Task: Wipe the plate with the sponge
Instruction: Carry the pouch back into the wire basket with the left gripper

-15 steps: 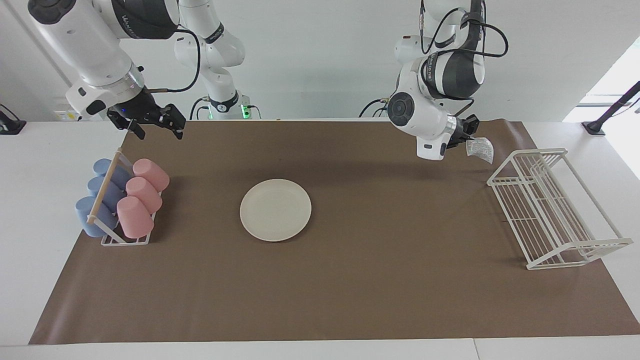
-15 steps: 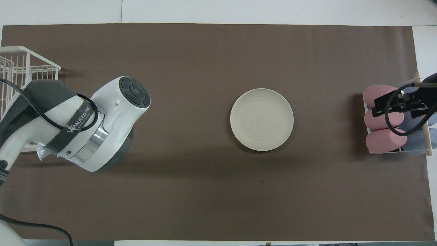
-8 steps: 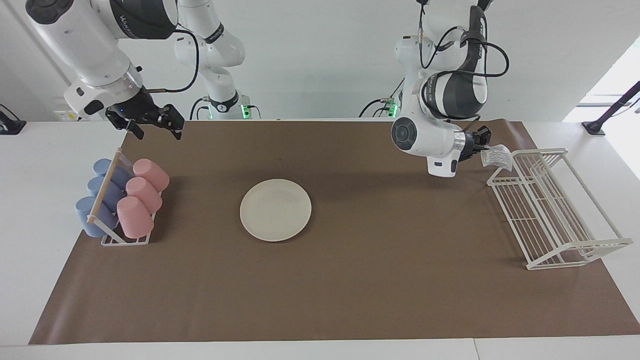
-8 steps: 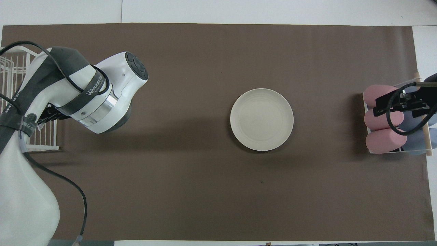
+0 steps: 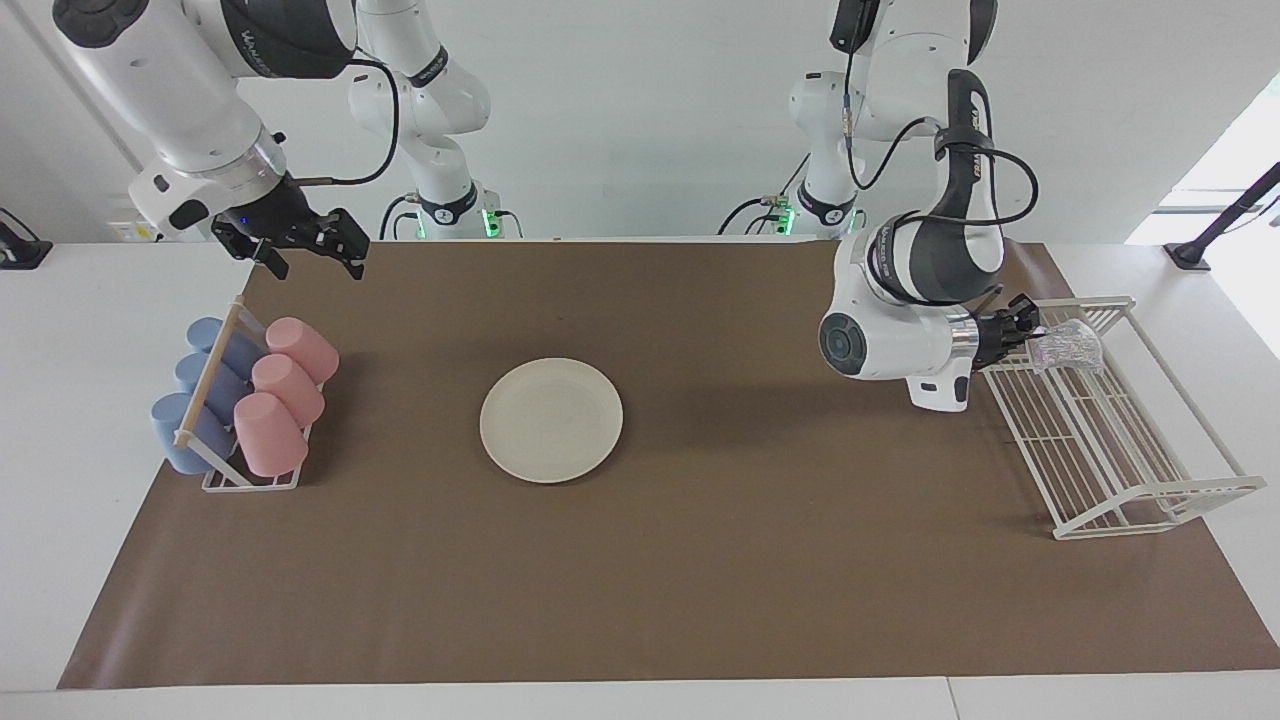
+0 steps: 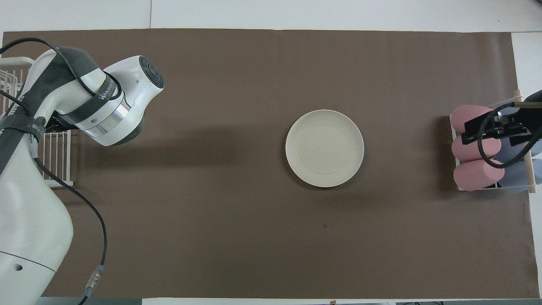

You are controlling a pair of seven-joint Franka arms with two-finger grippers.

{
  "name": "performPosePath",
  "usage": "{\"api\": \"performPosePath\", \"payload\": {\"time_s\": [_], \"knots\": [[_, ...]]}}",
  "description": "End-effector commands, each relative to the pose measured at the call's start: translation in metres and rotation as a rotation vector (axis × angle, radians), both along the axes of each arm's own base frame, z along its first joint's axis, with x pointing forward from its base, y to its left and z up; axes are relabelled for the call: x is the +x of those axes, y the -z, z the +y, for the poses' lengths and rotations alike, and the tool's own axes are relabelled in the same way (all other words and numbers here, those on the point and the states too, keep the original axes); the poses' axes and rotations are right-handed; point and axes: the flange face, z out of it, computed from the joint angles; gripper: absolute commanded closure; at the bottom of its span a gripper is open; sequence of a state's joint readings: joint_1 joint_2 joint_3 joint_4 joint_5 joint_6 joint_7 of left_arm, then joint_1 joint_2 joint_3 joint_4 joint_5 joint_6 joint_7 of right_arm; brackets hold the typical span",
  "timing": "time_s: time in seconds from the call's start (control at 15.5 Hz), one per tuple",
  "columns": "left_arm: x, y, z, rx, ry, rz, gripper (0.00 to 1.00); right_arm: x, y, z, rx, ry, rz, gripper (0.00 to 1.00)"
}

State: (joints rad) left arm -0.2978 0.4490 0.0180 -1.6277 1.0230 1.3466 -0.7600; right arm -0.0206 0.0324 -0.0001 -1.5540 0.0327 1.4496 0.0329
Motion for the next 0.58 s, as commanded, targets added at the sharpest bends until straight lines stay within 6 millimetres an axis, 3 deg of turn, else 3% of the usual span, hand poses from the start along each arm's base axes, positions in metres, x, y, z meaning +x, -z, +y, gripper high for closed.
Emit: {"api": "performPosePath", "payload": {"time_s": [0.0, 0.13, 0.52], "knots": [[0.0107, 0.0051, 0.0123, -0.035, -0.036, -0.058, 1.00, -0.0036, 0.0016, 0.0013, 0.022, 0.009, -0.005, 0.00], [0.0143, 0.0072, 0.0208, -0.053, -0.045, -0.093, 1.00, -0.0036, 0.0016, 0.0032, 0.022, 0.015, -0.005, 0.00], [0.0126, 0.0099, 0.0192, -0.075, -0.048, -0.087, 1.00, -0.0049, 0.0013, 0.0033, 0.022, 0.016, 0.002, 0.00]]}}
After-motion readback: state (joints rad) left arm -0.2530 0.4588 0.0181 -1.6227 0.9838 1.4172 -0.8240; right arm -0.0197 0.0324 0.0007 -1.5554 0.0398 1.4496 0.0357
